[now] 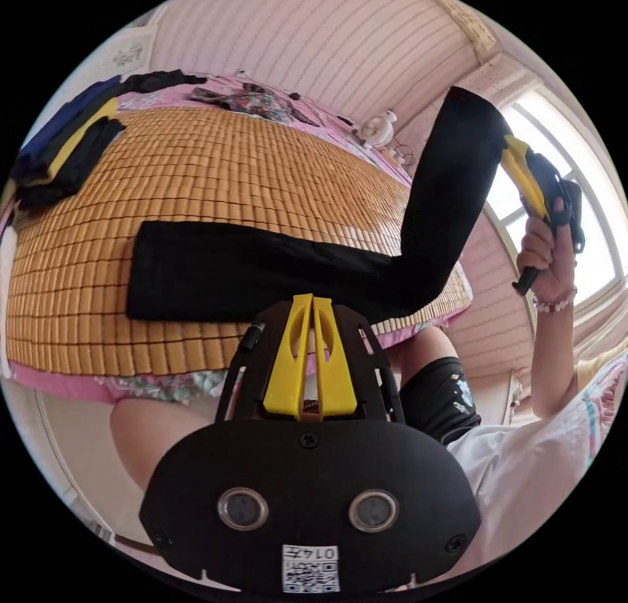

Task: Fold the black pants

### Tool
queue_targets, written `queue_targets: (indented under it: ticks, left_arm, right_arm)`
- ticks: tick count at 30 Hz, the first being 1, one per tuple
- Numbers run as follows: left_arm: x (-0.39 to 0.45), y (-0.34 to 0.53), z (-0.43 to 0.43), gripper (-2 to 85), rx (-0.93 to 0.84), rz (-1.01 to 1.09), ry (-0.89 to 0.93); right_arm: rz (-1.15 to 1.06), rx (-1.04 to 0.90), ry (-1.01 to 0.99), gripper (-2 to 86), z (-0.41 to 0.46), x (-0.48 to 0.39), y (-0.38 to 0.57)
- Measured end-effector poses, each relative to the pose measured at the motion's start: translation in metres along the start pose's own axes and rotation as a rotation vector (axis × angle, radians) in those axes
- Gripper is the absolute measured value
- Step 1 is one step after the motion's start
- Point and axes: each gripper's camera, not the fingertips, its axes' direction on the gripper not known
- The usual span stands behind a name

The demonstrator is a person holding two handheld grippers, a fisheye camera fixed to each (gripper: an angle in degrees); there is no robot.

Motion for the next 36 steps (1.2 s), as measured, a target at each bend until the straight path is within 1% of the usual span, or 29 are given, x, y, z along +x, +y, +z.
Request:
queue_targets:
  ticks: [2,3,5,6,7,8,12,15,17,20,21,22,23,26,27,31,34,36]
  left_arm:
    - [-0.036,0.015,-0.030,-0.4,0.033,-0.092,-0.067]
    - [-0.057,0.024,-0.047,-0.4,0.053,-0.146,-0.105]
    - [-0.084,0.039,-0.066,0.5,0.083,-0.226,-0.139]
    - [-0.098,0.046,-0.074,1.1,0.092,-0.261,-0.133]
    - [-0.107,0.051,-0.078,1.7,0.097,-0.276,-0.118]
    - [-0.110,0.052,-0.079,2.0,0.099,-0.276,-0.114]
    - [-0.110,0.045,-0.066,4.1,0.105,-0.223,-0.135]
    - [-0.097,0.023,-0.045,5.8,0.104,-0.166,-0.185]
    - [-0.086,0.008,-0.031,6.8,0.105,-0.130,-0.223]
    - [-0.071,-0.012,0.002,8.5,0.030,-0.068,-0.281]
    - [-0.068,-0.016,0.020,9.1,-0.041,-0.046,-0.322]
    - [-0.065,-0.016,0.031,8.3,-0.067,-0.028,-0.370]
    - [-0.062,-0.015,0.031,7.8,-0.045,-0.021,-0.379]
    - [-0.046,-0.014,0.029,5.7,-0.070,0.004,-0.399]
    - [-0.033,-0.012,0.023,4.8,-0.055,0.037,-0.396]
    - [0.027,-0.003,0.004,2.8,0.024,0.216,-0.497]
    - [0.053,-0.001,-0.013,3.2,0.090,0.270,-0.499]
    - [0.055,0.000,-0.028,3.4,0.130,0.257,-0.510]
  right_arm:
    - [0.022,-0.175,-0.073,4.2,0.111,0.002,0.009]
    - [0.025,-0.222,-0.066,4.4,0.134,0.005,0.016]
    - [0.075,-0.397,-0.036,5.3,0.194,0.018,0.044]
    - [0.089,-0.417,-0.058,5.5,0.199,0.021,0.050]
    - [0.089,-0.428,-0.099,5.9,0.201,0.023,0.060]
    - [0.074,-0.433,-0.082,5.5,0.196,0.025,0.069]
    - [0.044,-0.483,0.043,4.2,0.169,0.041,0.090]
    - [0.111,-0.509,0.153,3.1,0.142,0.067,0.106]
    - [0.193,-0.485,0.211,2.5,0.124,0.086,0.116]
    - [0.288,-0.447,0.223,2.3,0.117,0.104,0.125]
    - [0.300,-0.445,0.223,2.2,0.118,0.107,0.127]
    - [0.312,-0.449,0.216,2.1,0.123,0.110,0.130]
    - [0.316,-0.454,0.205,2.0,0.130,0.111,0.131]
    - [0.302,-0.473,0.183,1.8,0.149,0.111,0.133]
    - [0.298,-0.476,0.178,1.8,0.152,0.111,0.133]
    - [0.291,-0.478,0.150,1.6,0.171,0.113,0.132]
    - [0.290,-0.471,0.136,1.4,0.178,0.115,0.129]
    - [0.276,-0.467,0.127,1.5,0.181,0.113,0.124]
